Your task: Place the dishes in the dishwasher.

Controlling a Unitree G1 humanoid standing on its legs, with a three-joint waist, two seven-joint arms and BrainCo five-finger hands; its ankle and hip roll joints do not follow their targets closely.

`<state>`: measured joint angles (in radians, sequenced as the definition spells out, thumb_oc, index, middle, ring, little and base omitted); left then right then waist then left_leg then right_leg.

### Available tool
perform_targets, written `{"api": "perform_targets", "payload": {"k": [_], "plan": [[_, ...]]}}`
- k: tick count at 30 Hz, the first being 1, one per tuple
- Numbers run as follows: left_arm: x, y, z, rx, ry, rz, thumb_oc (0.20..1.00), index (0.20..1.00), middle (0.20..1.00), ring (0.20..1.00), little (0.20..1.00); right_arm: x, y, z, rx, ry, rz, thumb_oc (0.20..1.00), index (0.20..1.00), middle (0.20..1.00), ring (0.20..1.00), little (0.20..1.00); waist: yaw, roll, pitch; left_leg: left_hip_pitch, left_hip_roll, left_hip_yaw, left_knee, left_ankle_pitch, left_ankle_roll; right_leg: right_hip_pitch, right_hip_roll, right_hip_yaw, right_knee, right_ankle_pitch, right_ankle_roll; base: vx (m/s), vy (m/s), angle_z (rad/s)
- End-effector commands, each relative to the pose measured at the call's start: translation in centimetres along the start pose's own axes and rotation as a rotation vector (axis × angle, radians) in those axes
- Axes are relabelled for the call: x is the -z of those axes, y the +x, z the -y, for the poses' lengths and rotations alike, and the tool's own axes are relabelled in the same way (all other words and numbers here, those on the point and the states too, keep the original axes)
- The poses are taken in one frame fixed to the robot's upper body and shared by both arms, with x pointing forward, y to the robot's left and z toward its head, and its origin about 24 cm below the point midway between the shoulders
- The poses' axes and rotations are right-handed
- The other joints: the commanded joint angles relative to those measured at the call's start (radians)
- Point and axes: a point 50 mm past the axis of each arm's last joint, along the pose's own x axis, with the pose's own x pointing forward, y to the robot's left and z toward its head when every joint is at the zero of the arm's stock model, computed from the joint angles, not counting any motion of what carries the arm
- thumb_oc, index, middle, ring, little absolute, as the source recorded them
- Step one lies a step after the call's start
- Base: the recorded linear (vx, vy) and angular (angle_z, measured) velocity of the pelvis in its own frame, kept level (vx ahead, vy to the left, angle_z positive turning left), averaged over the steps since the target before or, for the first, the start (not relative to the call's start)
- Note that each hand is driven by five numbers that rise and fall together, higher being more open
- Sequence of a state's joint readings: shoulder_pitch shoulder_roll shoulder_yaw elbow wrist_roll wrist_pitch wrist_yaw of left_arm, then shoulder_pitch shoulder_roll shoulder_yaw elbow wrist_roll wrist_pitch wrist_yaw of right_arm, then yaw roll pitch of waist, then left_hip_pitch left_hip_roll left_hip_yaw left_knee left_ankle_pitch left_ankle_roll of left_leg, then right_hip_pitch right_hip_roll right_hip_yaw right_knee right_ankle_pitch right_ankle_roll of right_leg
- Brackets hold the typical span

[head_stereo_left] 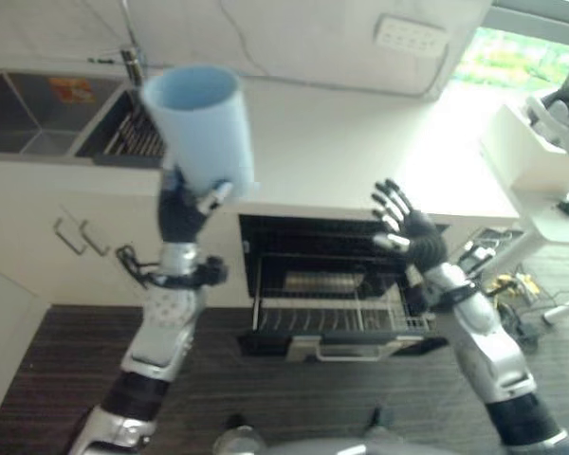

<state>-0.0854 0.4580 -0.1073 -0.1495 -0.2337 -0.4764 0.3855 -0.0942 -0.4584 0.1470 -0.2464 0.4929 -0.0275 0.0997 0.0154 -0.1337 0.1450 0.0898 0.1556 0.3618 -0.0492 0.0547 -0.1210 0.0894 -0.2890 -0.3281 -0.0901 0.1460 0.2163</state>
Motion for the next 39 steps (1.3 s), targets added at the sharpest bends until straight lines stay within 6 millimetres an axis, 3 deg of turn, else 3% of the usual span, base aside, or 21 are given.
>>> {"api": "perform_targets", "payload": {"k": [1,9,18,22,32,39], "plan": [[-0.8,0.9,2.6,0.055,0.054,0.117,0.2,0.2,0.2,0.2,0.2,-3.3,-0.4,0.8,0.012,-0.038,0.146,1.0,1.0,1.0,1.0,1.0,-0.045,0.068,0.002,0.02,0.111,-0.063,-0.023,-0.026,-0.034,-0.003,0.024,0.012,0.037,-0.076,0.021,0.04,-0.087,-0.25],[1.2,0.7,4.1,-0.028,0.195,0.114,0.2,0.2,0.2,0.2,0.2,-4.1,1.3,0.0,0.079,-0.039,0.179,1.0,1.0,1.0,1.0,1.0,-0.073,0.094,-0.026,0.05,0.139,-0.04,-0.038,-0.02,-0.06,0.011,0.023,0.02,0.038,-0.092,0.021,0.04,0.011,-0.07],[2.9,0.0,6.5,0.025,0.284,0.087,0.2,0.2,0.2,0.2,0.2,-5.2,2.7,-1.6,0.031,0.024,0.227,1.0,1.0,1.0,1.0,1.0,-0.059,0.08,-0.046,0.065,0.126,-0.05,-0.038,-0.039,-0.054,0.021,-0.002,0.018,0.04,-0.082,0.039,0.01,0.004,0.01],[3.0,-0.3,7.4,0.067,0.325,0.114,0.2,0.2,0.2,0.2,0.2,-5.6,3.3,-2.4,0.001,0.114,0.265,1.0,1.0,1.0,1.0,1.0,-0.049,0.073,-0.05,0.068,0.129,-0.047,-0.038,-0.041,-0.052,0.025,-0.007,0.009,0.036,-0.076,0.043,0.0,0.0,0.0],[2.5,-1.3,10.1,0.22,0.313,0.178,0.2,0.2,0.2,0.2,0.2,-6.4,5.1,-4.0,-0.028,0.136,0.285,1.0,1.0,1.0,1.0,1.0,-0.024,0.061,-0.055,0.066,0.135,-0.066,-0.038,-0.048,-0.053,0.031,-0.006,-0.001,0.028,-0.07,0.046,0.0,0.0,0.0],[2.5,-1.6,10.6,0.227,0.303,0.186,0.2,0.2,0.2,0.2,0.2,-6.0,5.4,-4.8,-0.05,0.132,0.266,1.0,1.0,1.0,1.0,1.0,-0.029,0.063,-0.061,0.071,0.142,-0.061,-0.038,-0.049,-0.058,0.033,-0.004,0.001,0.026,-0.071,0.046,0.0,0.0,0.0]]}}
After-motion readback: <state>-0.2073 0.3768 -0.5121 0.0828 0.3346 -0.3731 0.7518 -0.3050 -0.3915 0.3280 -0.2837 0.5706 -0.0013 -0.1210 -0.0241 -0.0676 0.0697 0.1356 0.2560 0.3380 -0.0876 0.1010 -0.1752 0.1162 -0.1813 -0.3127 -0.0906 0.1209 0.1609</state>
